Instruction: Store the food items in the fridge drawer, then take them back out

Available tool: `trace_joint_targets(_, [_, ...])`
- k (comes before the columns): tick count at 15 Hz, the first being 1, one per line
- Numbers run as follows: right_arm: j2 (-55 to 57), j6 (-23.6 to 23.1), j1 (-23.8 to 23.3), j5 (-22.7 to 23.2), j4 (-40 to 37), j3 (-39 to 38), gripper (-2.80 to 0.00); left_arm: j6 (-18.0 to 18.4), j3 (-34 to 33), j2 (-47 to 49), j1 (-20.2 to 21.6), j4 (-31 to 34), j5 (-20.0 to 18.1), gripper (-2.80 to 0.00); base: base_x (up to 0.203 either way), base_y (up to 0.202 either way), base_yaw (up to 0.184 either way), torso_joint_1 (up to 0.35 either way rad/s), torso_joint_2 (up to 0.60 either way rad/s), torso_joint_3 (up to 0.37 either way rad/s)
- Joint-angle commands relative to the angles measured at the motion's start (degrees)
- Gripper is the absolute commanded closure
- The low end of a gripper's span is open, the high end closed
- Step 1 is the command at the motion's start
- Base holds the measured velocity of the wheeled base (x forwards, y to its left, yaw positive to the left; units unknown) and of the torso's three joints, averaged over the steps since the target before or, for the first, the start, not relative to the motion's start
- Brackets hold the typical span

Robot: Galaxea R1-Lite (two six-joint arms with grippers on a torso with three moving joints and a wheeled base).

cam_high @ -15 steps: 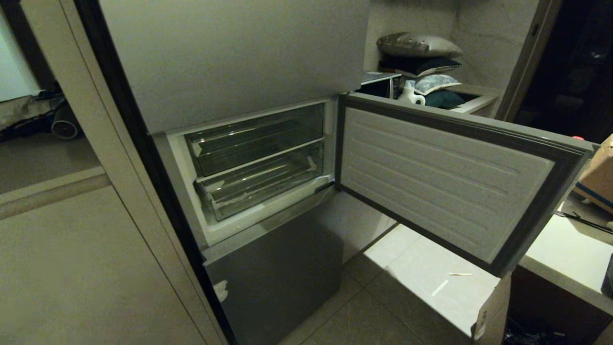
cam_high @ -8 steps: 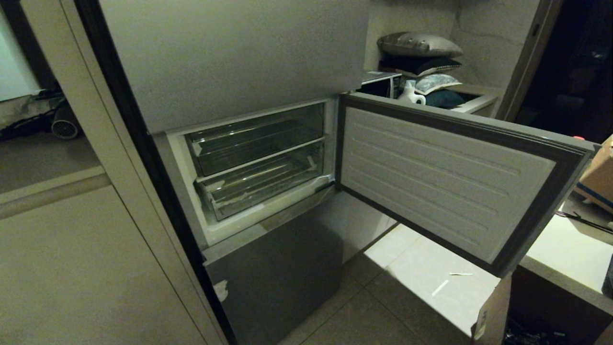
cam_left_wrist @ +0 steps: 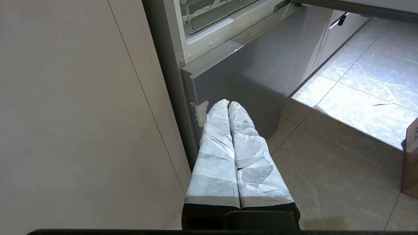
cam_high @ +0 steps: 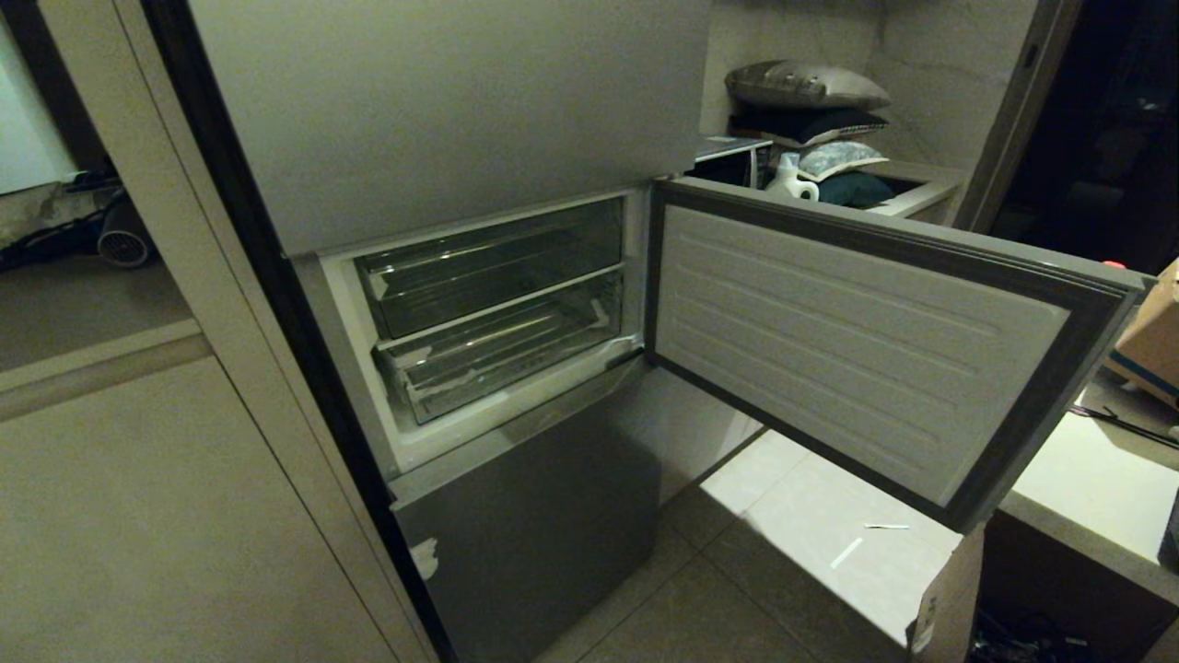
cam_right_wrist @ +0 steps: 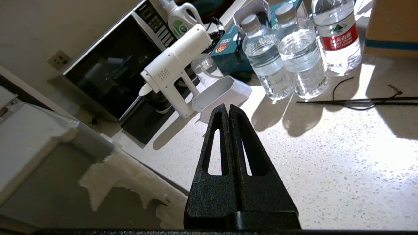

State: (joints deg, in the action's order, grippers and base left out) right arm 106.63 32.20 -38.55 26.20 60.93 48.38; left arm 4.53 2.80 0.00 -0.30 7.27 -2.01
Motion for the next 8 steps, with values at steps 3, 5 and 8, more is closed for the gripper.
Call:
trace_joint_targets(3, [3.3, 0.2, 1.4, 1.7, 2.4, 0.1, 0.00, 0.0, 0.0, 0.1, 0.0, 0.0, 0.0, 0.00, 0.000, 0.000, 0.000, 0.000, 0.00, 0.000])
trace_joint_targets(5, [3.3, 0.2, 1.9, 3.2, 3.5, -1.0, 0.00, 0.0, 0.0, 0.1, 0.0, 0.0, 0.1, 0.00, 0.000, 0.000, 0.000, 0.000, 0.00, 0.000])
trace_joint_targets(8, [2.4, 0.3, 2.3, 4.8, 3.5, -2.7, 0.00, 0.0, 0.0, 0.1, 0.0, 0.0, 0.0, 0.00, 0.000, 0.000, 0.000, 0.000, 0.00, 0.000])
